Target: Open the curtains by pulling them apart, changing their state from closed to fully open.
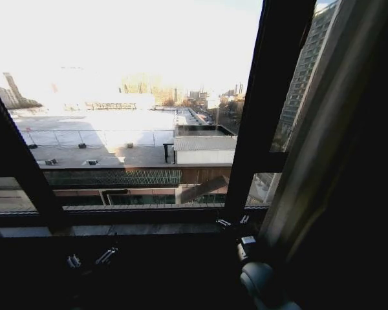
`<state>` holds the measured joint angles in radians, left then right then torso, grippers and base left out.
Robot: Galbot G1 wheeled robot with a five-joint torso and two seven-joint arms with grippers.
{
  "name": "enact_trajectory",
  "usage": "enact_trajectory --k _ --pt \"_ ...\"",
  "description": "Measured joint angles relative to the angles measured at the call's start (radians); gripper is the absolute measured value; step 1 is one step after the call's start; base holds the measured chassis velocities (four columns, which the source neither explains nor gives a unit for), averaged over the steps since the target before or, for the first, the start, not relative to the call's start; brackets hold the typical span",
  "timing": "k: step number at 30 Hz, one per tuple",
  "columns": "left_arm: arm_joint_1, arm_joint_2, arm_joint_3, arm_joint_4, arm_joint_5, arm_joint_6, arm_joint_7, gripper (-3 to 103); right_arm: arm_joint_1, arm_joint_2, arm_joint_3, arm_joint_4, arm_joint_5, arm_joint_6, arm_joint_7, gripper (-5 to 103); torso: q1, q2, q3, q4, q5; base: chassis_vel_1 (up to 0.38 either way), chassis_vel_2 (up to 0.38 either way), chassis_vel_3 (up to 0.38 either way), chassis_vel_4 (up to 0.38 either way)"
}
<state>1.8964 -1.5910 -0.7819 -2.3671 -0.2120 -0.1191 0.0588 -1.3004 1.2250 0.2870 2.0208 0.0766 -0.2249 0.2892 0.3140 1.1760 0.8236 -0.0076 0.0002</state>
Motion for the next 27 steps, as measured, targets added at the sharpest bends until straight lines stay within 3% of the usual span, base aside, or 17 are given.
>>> enact_trajectory --k 27 --pt "0.0 0.0 0.005 0.006 0.004 -0.003 0.001 100 0.003 0.002 -0.008 -0.019 -0.009 0.003 0.0 100 0.0 0.0 0.0 -0.0001 0.0 0.318 0.385 -0.327 -0.39"
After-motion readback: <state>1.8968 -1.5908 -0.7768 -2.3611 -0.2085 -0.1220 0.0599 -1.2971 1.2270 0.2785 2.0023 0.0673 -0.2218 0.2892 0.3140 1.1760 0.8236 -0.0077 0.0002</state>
